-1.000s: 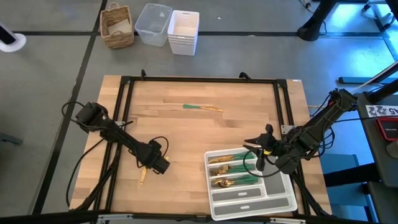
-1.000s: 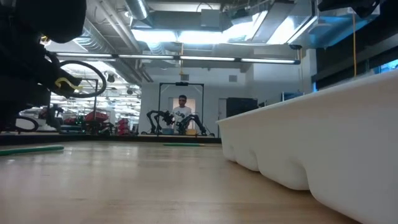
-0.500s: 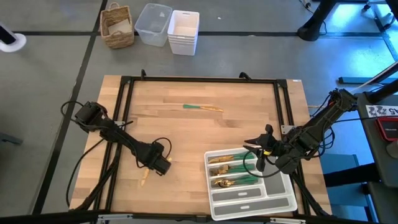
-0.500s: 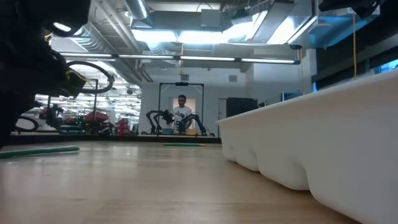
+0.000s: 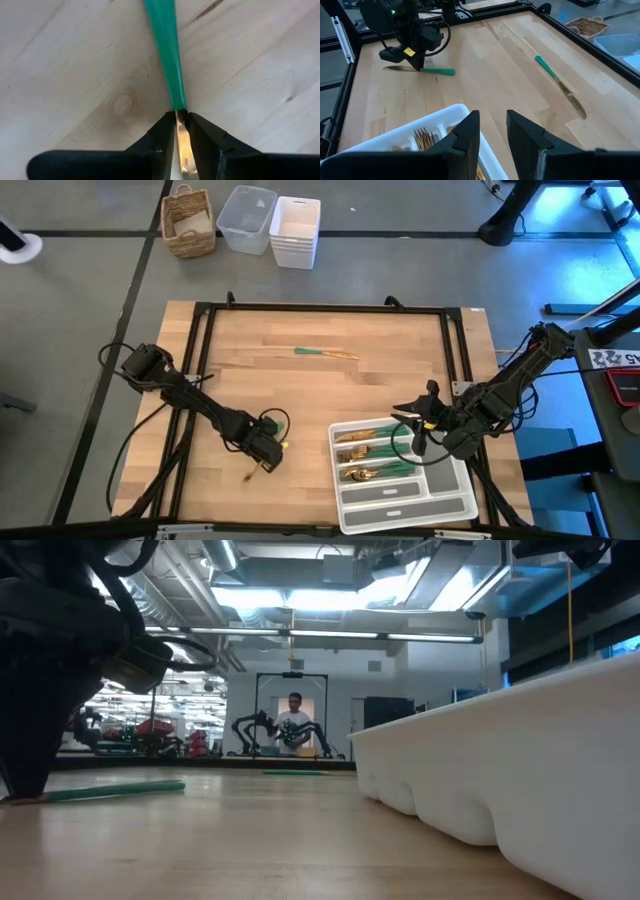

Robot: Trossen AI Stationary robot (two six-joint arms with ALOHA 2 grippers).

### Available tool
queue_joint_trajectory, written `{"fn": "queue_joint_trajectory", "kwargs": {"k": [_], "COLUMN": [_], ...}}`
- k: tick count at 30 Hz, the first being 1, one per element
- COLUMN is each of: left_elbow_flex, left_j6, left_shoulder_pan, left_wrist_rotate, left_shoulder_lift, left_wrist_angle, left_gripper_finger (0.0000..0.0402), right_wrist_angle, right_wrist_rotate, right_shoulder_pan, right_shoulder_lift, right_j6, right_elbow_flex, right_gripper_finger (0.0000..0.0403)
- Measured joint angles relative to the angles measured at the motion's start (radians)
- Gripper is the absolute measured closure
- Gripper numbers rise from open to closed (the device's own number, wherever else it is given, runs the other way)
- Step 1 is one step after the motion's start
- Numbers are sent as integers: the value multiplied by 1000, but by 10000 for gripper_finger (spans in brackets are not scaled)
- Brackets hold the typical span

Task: Sort silverware
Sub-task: Put the bottom green table knife into the silverware tray

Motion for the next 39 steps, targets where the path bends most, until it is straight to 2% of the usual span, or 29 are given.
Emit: {"fn": "queue_joint_trajectory", "kwargs": {"k": [12, 30, 39], "left_elbow_flex": [0, 32, 32], "left_j6": [-2, 7, -53], "left_shoulder_pan": [3, 9, 8], "left_wrist_rotate": [-27, -25, -35], "left_shoulder_lift": [0, 6, 5], "left_wrist_angle": [6, 28, 24], "left_gripper_finger": [288, 284, 284], "right_wrist_angle": [0, 0, 0], "right_wrist_rotate": [-4, -8, -11], "right_shoulder_pan": [0, 0, 0], "right_shoulder_lift": [0, 0, 0], "right_j6": [0, 0, 0], "right_elbow_flex": [0, 0, 0], "right_gripper_finger": [304, 304, 304]}}
